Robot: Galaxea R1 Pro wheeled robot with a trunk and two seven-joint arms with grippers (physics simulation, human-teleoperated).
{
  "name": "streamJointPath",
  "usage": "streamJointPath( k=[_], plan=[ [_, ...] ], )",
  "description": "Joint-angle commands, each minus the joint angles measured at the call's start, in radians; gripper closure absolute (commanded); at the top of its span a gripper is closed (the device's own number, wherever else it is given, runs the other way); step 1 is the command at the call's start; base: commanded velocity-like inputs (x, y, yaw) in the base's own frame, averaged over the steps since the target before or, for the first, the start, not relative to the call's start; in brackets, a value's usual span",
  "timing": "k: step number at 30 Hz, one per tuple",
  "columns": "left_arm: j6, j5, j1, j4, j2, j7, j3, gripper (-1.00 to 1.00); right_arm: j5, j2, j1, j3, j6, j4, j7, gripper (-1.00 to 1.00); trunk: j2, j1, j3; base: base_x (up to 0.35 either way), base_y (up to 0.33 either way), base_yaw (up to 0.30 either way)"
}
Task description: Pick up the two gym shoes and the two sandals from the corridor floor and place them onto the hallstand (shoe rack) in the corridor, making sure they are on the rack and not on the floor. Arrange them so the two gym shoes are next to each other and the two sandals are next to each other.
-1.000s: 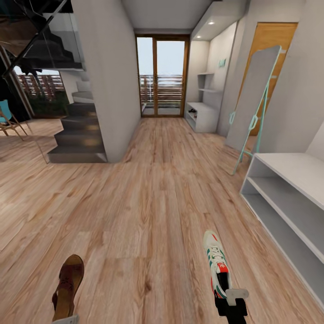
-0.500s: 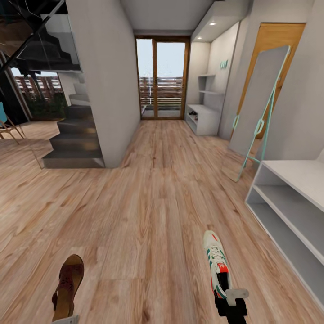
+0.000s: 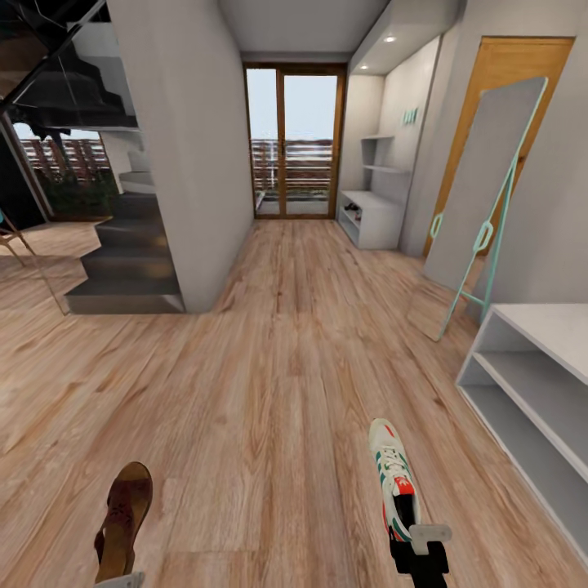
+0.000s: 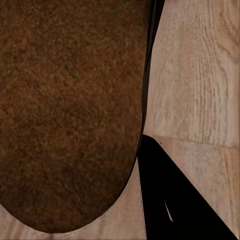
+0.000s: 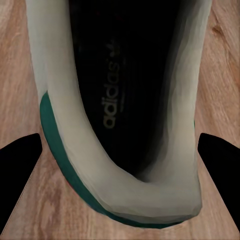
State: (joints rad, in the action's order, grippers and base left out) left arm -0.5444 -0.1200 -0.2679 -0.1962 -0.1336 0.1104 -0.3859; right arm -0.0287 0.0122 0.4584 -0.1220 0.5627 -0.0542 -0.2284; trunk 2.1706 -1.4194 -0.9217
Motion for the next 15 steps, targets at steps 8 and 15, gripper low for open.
streamJointPath(
  k=[8,15],
  plan=[
    [-0.003,-0.013,-0.001,0.001,0.000,0.003,-0.010,1.00,-0.003,0.000,0.000,-0.008,0.000,0.001,-0.009,1.00,0.000,0.000,-0.001,0.338,0.000,0.000],
    [-0.003,-0.013,-0.001,0.001,0.000,0.003,-0.010,1.00,-0.003,0.000,0.000,-0.008,0.000,0.000,-0.009,1.00,0.000,0.000,-0.001,0.338,0.000,0.000]
  ],
)
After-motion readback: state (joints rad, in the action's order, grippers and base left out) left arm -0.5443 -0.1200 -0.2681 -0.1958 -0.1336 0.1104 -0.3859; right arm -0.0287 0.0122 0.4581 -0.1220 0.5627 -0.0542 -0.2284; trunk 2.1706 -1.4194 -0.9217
